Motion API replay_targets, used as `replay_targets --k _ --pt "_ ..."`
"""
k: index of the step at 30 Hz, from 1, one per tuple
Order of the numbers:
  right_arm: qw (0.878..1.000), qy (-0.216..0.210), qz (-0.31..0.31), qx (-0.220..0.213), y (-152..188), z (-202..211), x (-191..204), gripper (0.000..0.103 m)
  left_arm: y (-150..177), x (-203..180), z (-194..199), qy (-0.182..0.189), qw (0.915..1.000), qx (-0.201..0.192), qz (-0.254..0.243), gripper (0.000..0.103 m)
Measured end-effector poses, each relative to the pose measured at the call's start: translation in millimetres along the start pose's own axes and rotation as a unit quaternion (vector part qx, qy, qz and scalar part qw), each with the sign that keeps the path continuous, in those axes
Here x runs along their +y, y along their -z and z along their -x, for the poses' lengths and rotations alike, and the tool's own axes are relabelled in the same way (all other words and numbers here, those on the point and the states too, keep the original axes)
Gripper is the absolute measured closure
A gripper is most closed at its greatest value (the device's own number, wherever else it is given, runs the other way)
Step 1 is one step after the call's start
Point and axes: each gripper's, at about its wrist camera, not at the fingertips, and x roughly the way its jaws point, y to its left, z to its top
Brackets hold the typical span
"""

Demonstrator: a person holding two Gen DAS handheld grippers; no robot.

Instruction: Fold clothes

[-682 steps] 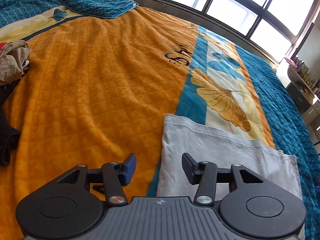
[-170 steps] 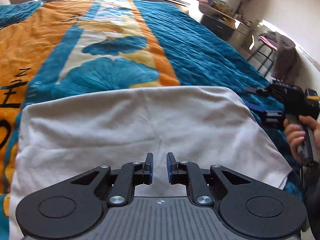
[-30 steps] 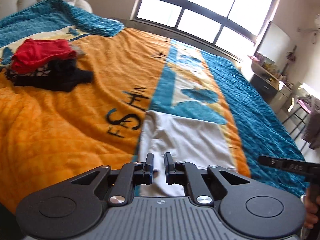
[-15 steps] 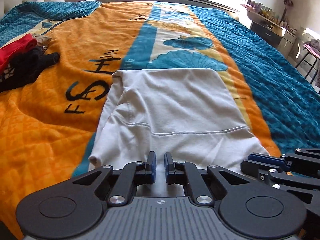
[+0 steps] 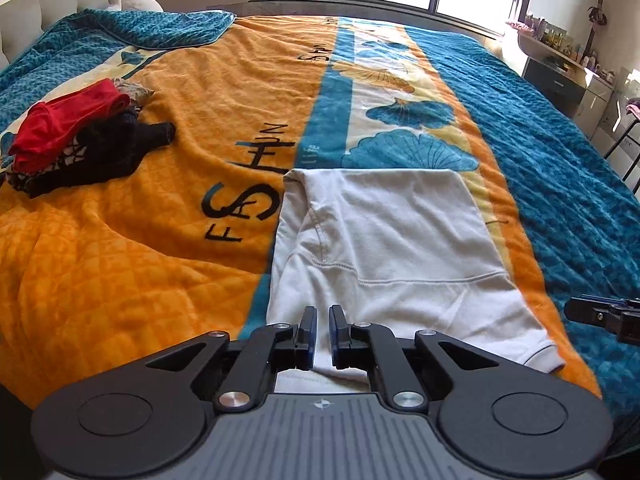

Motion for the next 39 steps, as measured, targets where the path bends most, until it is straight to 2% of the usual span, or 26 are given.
replay_targets --k 2,4,5,6,7,8,12,14,15,17,19,21,22,23,24,25,26,28,29,31,32,34,35,36,37,39 --pt "0.999 -0.003 -0.033 -0.021 -11 -1 -11 0.063 -7 -4 -5 0.012 0.9999 -0.001 0.005 0.086" --pt "0.997 -0.006 -0.067 -0.040 -22 -5 -24 0.063 -12 -6 -12 0.022 0.9997 0.003 0.013 0.084" --pt "0.995 -0.009 -0.086 -0.049 -27 -9 -31 0.068 -15 -7 -16 0.028 0.9994 0.005 0.019 0.083" --pt "0.993 -0.016 -0.103 -0.056 -33 -16 -38 0.084 -18 -7 -19 0.037 0.9990 0.005 0.025 0.083" --pt "0.991 -0.024 -0.120 -0.062 -39 -22 -45 0.093 -23 -7 -22 0.047 0.9984 0.002 0.031 0.083" --pt "0.988 -0.033 -0.134 -0.068 -42 -27 -49 0.096 -28 -8 -26 0.058 0.9977 -0.001 0.036 0.085" --pt "0.973 -0.089 -0.193 -0.090 -62 -56 -62 0.095 -56 -13 -51 0.112 0.9926 -0.010 0.047 0.092" --pt "0.968 -0.133 -0.203 -0.070 -71 -80 -57 0.092 -61 -14 -79 0.129 0.9900 0.019 0.055 0.094" --pt "0.965 -0.165 -0.200 -0.043 -73 -97 -53 0.092 -62 -13 -98 0.128 0.9889 0.043 0.061 0.095" --pt "0.956 -0.219 -0.191 0.034 -70 -135 -41 0.092 -56 -8 -126 0.105 0.9901 0.065 0.067 0.100" --pt "0.944 -0.254 -0.183 0.104 -62 -169 -30 0.092 -46 5 -138 0.081 0.9926 0.051 0.076 0.100" --pt "0.954 -0.217 -0.182 0.101 -55 -182 -35 0.103 -38 31 -134 0.071 0.9888 0.030 0.128 0.097" --pt "0.960 -0.191 -0.199 0.053 -53 -179 -47 0.103 -35 43 -129 0.067 0.9855 0.019 0.155 0.097" --pt "0.960 -0.158 -0.231 0.009 -53 -173 -60 0.103 -35 51 -120 0.048 0.9852 0.008 0.165 0.098" --pt "0.956 -0.126 -0.263 -0.026 -54 -165 -72 0.103 -37 54 -109 0.031 0.9863 -0.007 0.162 0.100" --pt "0.949 -0.093 -0.294 -0.060 -55 -157 -84 0.098 -39 56 -96 0.017 0.9871 -0.024 0.157 0.102" --pt "0.946 -0.067 -0.304 -0.088 -57 -148 -90 0.097 -43 54 -94 0.031 0.9865 -0.030 0.158 0.102" --pt "0.939 -0.074 -0.311 -0.130 -61 -135 -94 0.095 -53 47 -99 0.083 0.9824 -0.034 0.164 0.101" --pt "0.933 -0.102 -0.311 -0.146 -64 -133 -90 0.094 -58 44 -101 0.109 0.9793 -0.036 0.166 0.099" --pt "0.928 -0.169 -0.301 -0.136 -73 -143 -79 0.094 -68 37 -106 0.161 0.9711 -0.040 0.171 0.096" --pt "0.925 -0.204 -0.301 -0.110 -75 -157 -71 0.092 -71 30 -119 0.177 0.9682 -0.035 0.173 0.096" --pt "0.913 -0.271 -0.300 -0.056 -80 -186 -55 0.089 -71 22 -149 0.162 0.9700 -0.023 0.180 0.096" --pt "0.913 -0.277 -0.299 -0.030 -80 -201 -49 0.089 -71 19 -162 0.151 0.9713 -0.018 0.184 0.097" --pt "0.916 -0.262 -0.304 -0.018 -78 -213 -46 0.089 -70 21 -164 0.134 0.9726 -0.023 0.189 0.097" --pt "0.918 -0.235 -0.318 -0.017 -75 -223 -48 0.098 -68 24 -161 0.115 0.9735 -0.033 0.194 0.097" --pt "0.918 -0.188 -0.343 -0.067 -70 -224 -60 0.103 -65 31 -155 0.078 0.9741 -0.053 0.206 0.097"
